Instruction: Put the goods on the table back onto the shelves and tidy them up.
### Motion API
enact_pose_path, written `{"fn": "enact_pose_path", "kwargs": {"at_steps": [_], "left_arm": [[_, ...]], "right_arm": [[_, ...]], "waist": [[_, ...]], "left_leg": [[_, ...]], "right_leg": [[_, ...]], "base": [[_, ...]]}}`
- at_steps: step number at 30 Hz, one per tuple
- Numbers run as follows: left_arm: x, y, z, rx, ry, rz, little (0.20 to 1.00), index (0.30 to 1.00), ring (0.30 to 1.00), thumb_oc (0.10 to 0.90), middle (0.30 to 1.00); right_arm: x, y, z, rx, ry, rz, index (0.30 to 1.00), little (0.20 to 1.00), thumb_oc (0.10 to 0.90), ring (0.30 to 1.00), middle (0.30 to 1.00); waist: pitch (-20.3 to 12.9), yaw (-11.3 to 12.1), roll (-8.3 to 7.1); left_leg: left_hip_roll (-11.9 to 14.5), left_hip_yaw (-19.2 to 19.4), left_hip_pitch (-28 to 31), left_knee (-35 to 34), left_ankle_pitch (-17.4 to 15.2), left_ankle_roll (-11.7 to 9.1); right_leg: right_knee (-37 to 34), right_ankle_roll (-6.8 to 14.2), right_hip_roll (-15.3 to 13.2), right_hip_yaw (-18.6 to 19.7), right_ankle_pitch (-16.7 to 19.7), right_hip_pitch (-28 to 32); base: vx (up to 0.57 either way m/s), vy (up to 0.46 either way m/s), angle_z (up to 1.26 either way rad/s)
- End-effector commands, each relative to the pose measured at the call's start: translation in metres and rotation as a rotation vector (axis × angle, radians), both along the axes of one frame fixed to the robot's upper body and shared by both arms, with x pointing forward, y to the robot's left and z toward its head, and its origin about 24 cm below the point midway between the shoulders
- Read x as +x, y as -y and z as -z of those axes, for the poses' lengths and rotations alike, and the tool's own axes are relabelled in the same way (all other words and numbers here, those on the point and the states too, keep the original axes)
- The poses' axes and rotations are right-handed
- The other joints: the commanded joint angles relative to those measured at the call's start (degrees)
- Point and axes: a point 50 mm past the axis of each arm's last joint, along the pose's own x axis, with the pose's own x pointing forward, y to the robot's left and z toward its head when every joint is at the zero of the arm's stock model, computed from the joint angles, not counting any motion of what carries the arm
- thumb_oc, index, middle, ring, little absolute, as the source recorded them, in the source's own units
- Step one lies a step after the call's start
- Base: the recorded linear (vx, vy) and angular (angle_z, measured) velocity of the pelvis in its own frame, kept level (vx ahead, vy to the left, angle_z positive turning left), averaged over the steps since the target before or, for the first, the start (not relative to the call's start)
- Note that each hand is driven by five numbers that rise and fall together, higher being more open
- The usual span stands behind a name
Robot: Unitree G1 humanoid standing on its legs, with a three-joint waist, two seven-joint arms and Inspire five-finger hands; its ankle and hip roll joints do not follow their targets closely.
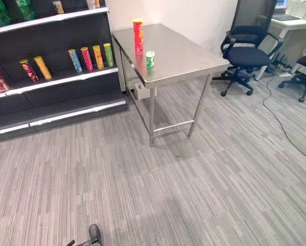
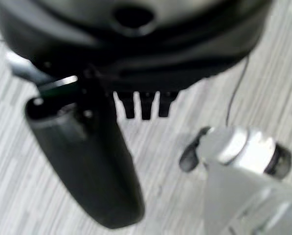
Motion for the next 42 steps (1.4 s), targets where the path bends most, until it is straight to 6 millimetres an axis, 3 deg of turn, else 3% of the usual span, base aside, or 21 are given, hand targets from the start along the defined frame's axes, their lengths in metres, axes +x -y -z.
{"fn": "enact_pose_path", "kwargs": {"at_steps": [1, 3, 6, 8, 10, 11, 13, 14, 15, 17, 20, 23, 25, 27, 29, 32, 34, 35, 37, 38, 42], "left_arm": [[-0.028, 0.015, 0.003, -0.016, -0.075, 0.046, 0.900, 0.900, 0.900, 0.800, 0.900], [-0.012, 0.011, 0.002, 0.013, -0.040, 0.116, 0.900, 0.900, 0.900, 0.800, 0.900], [0.001, 0.012, 0.001, 0.024, -0.024, 0.186, 0.900, 0.900, 0.900, 0.800, 0.900], [0.006, 0.011, 0.000, 0.040, -0.017, 0.219, 0.900, 0.900, 0.900, 0.800, 0.900], [0.014, 0.010, -0.001, 0.057, -0.002, 0.253, 0.900, 0.900, 0.900, 0.800, 0.900], [0.017, 0.010, -0.001, 0.066, 0.004, 0.275, 0.900, 0.900, 0.900, 0.800, 0.900], [0.023, 0.006, -0.003, 0.074, 0.026, 0.297, 0.900, 0.900, 0.900, 0.800, 0.900], [0.026, 0.004, -0.004, 0.083, 0.031, 0.317, 0.900, 0.900, 0.900, 0.800, 0.900], [0.030, 0.004, -0.005, 0.086, 0.037, 0.340, 0.900, 0.900, 0.900, 0.800, 0.900], [0.040, 0.012, -0.005, 0.076, 0.060, 0.392, 0.900, 0.900, 0.900, 0.800, 0.900], [0.041, 0.020, -0.004, 0.061, 0.063, 0.421, 0.900, 0.900, 0.900, 0.800, 0.900], [0.034, 0.032, -0.001, 0.011, 0.048, 0.440, 0.900, 0.900, 0.900, 0.800, 0.900], [0.025, 0.035, 0.001, -0.006, 0.019, 0.435, 0.900, 0.900, 0.900, 0.800, 0.900], [0.014, 0.035, 0.003, -0.018, -0.013, 0.391, 0.900, 0.900, 0.900, 0.800, 0.900], [0.013, 0.035, 0.003, -0.020, -0.010, 0.380, 0.900, 0.900, 0.900, 0.800, 0.900], [0.020, 0.033, 0.001, -0.014, 0.025, 0.365, 0.900, 0.900, 0.900, 0.800, 0.900], [0.028, 0.025, -0.002, 0.016, 0.064, 0.324, 0.900, 0.900, 0.900, 0.800, 0.900], [0.028, 0.024, -0.002, 0.017, 0.064, 0.324, 0.900, 0.900, 0.900, 0.800, 0.900], [0.021, 0.019, -0.002, 0.030, 0.054, 0.290, 0.900, 0.900, 0.900, 0.800, 0.900], [0.021, 0.019, -0.002, 0.030, 0.053, 0.290, 0.900, 0.900, 0.900, 0.800, 0.900], [0.018, 0.026, 0.000, 0.012, 0.045, 0.301, 0.900, 0.900, 0.900, 0.800, 0.900]], "right_arm": [[0.001, -0.008, 0.003, 0.024, -0.018, -0.019, 0.900, 0.900, 0.800, 0.900, 0.900], [0.003, -0.011, 0.004, 0.037, -0.007, -0.032, 0.900, 0.900, 0.800, 0.900, 0.900], [0.012, -0.006, 0.002, 0.011, 0.007, -0.068, 0.900, 0.900, 0.800, 0.900, 0.900], [0.025, -0.005, 0.002, -0.001, 0.030, -0.109, 0.900, 0.900, 0.800, 0.900, 0.900], [0.041, -0.011, 0.003, 0.005, 0.070, -0.167, 0.900, 0.900, 0.800, 0.900, 0.900], [0.054, -0.013, 0.001, -0.006, 0.114, -0.214, 0.900, 0.900, 0.800, 0.900, 0.900], [0.061, -0.013, 0.000, -0.019, 0.157, -0.225, 0.900, 0.900, 0.800, 0.900, 0.900], [0.061, -0.010, -0.001, -0.032, 0.159, -0.225, 0.900, 0.900, 0.800, 0.900, 0.900], [0.058, -0.007, -0.002, -0.042, 0.147, -0.223, 0.900, 0.900, 0.800, 0.900, 0.900], [0.045, -0.007, 0.000, -0.042, 0.094, -0.224, 0.900, 0.900, 0.800, 0.900, 0.900], [0.032, -0.008, 0.001, -0.028, 0.058, -0.202, 0.900, 0.900, 0.800, 0.900, 0.900], [0.000, -0.005, 0.001, -0.015, -0.018, -0.125, 0.900, 0.900, 0.800, 0.900, 0.900], [-0.011, -0.007, 0.001, -0.006, -0.048, -0.112, 0.900, 0.900, 0.800, 0.900, 0.900], [-0.019, -0.002, 0.000, -0.013, -0.089, -0.100, 0.900, 0.900, 0.800, 0.900, 0.900], [-0.015, -0.001, -0.001, -0.015, -0.079, -0.104, 0.900, 0.900, 0.800, 0.900, 0.900], [0.001, -0.002, 0.000, -0.022, -0.023, -0.135, 0.900, 0.900, 0.800, 0.900, 0.900], [0.027, 0.002, -0.002, -0.057, 0.039, -0.204, 0.900, 0.900, 0.800, 0.900, 0.900], [0.027, 0.002, -0.002, -0.057, 0.039, -0.203, 0.900, 0.900, 0.800, 0.900, 0.900], [0.041, 0.003, -0.003, -0.077, 0.070, -0.241, 0.900, 0.900, 0.800, 0.900, 0.900], [0.041, 0.003, -0.003, -0.077, 0.070, -0.241, 0.900, 0.900, 0.800, 0.900, 0.900], [0.048, 0.001, -0.003, -0.085, 0.075, -0.297, 0.900, 0.900, 0.800, 0.900, 0.900]], "waist": [[-2.6, -0.1, -0.64], [-3.2, -0.5, -0.93], [-3.3, -0.6, 0.17], [-2.2, -1.1, 1.37], [-1.2, -1.6, 2.19], [-0.4, -2.4, 2.52], [0.7, -5.0, 2.93], [1.3, -6.9, 2.76], [1.7, -7.9, 2.00], [1.2, -10.6, 0.01], [1.1, -12.1, -0.87], [0.8, -14.7, -1.45], [0.1, -14.7, -1.55], [-1.3, -13.4, 0.14], [-1.4, -12.8, 0.43], [-2.4, -11.7, -1.69], [-2.2, -9.6, -4.60], [-2.1, -9.5, -4.41], [-1.7, -8.5, -5.62], [-1.6, -8.3, -5.62], [-1.7, -8.2, -5.26]], "left_leg": [[1.2, 0.2, 1.5, -6.8, 5.2, -2.1], [-2.8, 2.3, 4.1, -6.2, 4.1, -0.7], [-6.6, 5.0, 7.4, -6.8, 1.9, 1.3], [-8.7, 5.6, 10.8, -6.8, -0.6, 3.4], [-8.5, 6.4, 13.2, -6.8, -2.4, 4.3], [-8.6, 6.3, 14.5, -6.8, -3.3, 4.4], [-9.0, 4.3, 15.8, -6.8, -4.5, 4.1], [-9.4, 3.5, 17.1, -6.8, -5.6, 3.8], [-10.2, 3.1, 18.4, -6.8, -6.5, 3.5], [-11.5, 2.8, 22.0, -6.8, -9.4, 2.5], [-12.1, 2.0, 24.6, -6.8, -11.2, 2.2], [-11.8, 0.2, 29.2, -6.8, -13.9, 2.1], [-11.7, 0.4, 30.2, -6.8, -12.9, 1.9], [-9.6, 0.5, 32.5, -6.4, -6.9, 0.7], [-8.5, 0.9, 31.9, -2.4, -4.5, -0.3], [-5.8, 3.5, 26.7, 12.6, 1.0, -2.7], [-2.1, 8.6, 21.0, 27.8, 1.8, -2.7], [-1.7, 8.7, 20.7, 28.4, 1.4, -2.8], [3.5, 15.5, 19.5, 27.6, 1.3, -2.5], [3.5, 15.7, 19.7, 27.5, 1.3, -2.5], [2.2, 16.3, 18.0, 12.7, -0.6, -1.7]], "right_leg": [[-0.3, 3.6, -6.3, -1.4, 8.3, 1.3], [4.5, 5.5, -10.4, -0.1, 15.7, 0.3], [13.4, 6.4, -13.5, 0.6, 26.2, -2.4], [24.6, 5.2, -16.6, -0.7, 33.1, -5.9], [30.4, 4.1, -18.9, -3.7, 35.7, -9.2], [33.0, 3.6, -17.9, -4.8, 33.0, -12.3], [33.8, 3.0, -11.8, -4.8, 24.8, -18.4], [30.9, 2.4, -8.2, -5.9, 19.7, -21.1], [27.1, 2.9, -7.3, -7.5, 18.2, -22.0], [13.4, 3.3, -4.6, -13.5, 19.7, -24.4], [8.6, 3.9, -3.2, -15.8, 21.7, -26.7], [8.0, 3.8, -3.5, -18.6, 22.2, -26.8], [8.4, 2.8, -3.0, -18.6, 22.1, -25.6], [7.3, 1.3, -0.6, -18.1, 19.9, -22.6], [5.4, 0.8, 0.4, -17.7, 19.9, -20.4], [0.4, -0.3, 0.4, -16.4, 20.4, -15.4], [-0.3, -1.5, -0.2, -13.8, 17.8, -12.1], [-0.3, -1.5, 0.1, -13.7, 17.9, -12.2], [-0.3, -1.2, -0.7, -12.5, 16.0, -10.3], [-0.3, -1.2, -0.6, -12.3, 16.0, -10.2], [-0.3, 0.3, -1.7, -10.5, 14.5, -10.0]], "base": [[0.69, 0.269, -0.53], [0.54, 0.239, -0.02], [0.41, 0.265, -0.07], [0.39, 0.349, -0.11], [0.37, 0.255, -0.27], [0.38, 0.146, -0.19], [0.33, 0.076, -0.26], [0.31, -0.014, -0.39], [0.34, -0.070, -0.13], [0.43, -0.164, 0.93], [0.33, -0.158, 1.16], [0.42, -0.242, -0.25], [0.26, -0.163, 0.31], [0.28, -0.183, 0.23], [0.18, -0.159, -0.10], [0.26, -0.271, -0.15], [0.25, -0.251, -0.51], [0.27, -0.169, -0.62], [0.20, -0.040, -0.81], [0.11, 0.034, -0.63], [0.12, 0.092, -0.40]]}}
